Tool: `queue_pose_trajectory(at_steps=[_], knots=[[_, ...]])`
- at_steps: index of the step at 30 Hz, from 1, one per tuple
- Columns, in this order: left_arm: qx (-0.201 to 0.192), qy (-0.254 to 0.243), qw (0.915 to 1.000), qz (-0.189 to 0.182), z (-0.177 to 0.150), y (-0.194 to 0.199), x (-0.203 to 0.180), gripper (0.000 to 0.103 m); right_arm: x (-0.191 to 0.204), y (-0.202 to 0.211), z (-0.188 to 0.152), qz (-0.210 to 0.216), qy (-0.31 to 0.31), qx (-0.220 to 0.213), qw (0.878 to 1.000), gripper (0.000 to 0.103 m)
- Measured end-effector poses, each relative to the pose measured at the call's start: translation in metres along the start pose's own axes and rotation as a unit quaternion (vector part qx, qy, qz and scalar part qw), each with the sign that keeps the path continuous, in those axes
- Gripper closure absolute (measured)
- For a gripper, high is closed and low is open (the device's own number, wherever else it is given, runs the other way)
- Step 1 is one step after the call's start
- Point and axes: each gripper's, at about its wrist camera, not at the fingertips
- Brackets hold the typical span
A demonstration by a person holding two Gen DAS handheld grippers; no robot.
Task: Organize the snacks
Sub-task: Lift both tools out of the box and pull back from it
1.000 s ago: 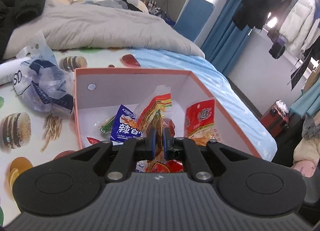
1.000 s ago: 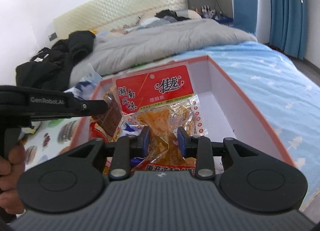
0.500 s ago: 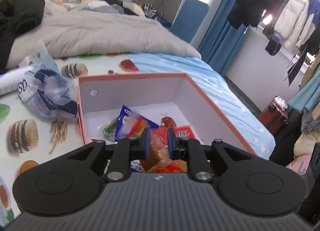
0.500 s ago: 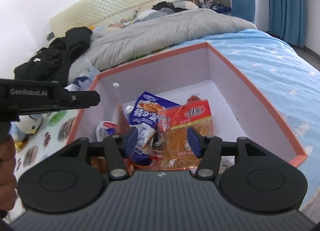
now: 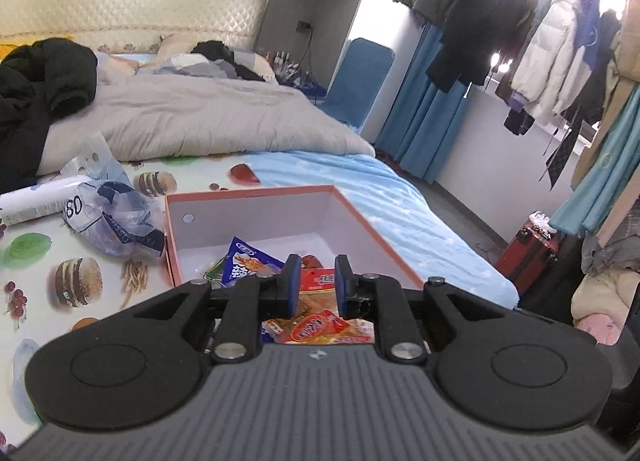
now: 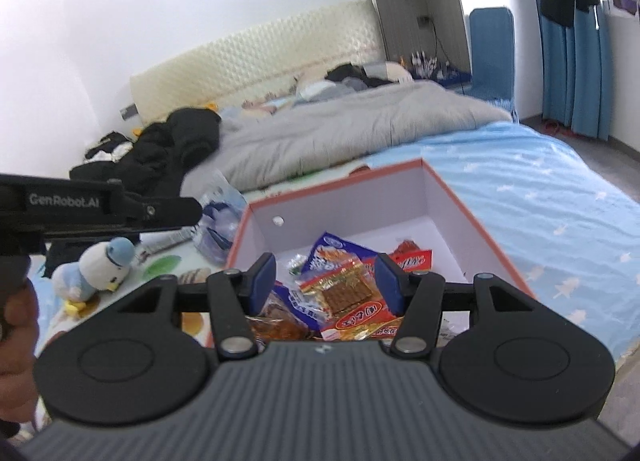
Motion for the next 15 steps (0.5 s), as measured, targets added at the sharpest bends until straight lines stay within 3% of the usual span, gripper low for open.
queue_pose_trajectory(at_steps=[15], knots=[[-0.013,-0.010,0.9998,-0.010,-0.037,0.070,-0.055,0.084,-0.016,0.076,-0.004,0.000,-0.009,-0.052,0.999,0.046]])
Point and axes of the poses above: each gripper's, at about its wrist camera, not at the fingertips, and y roughly against the way its jaws point, x to its left, z to its top, and after that the axes turned 15 degrees about -z, right-handed
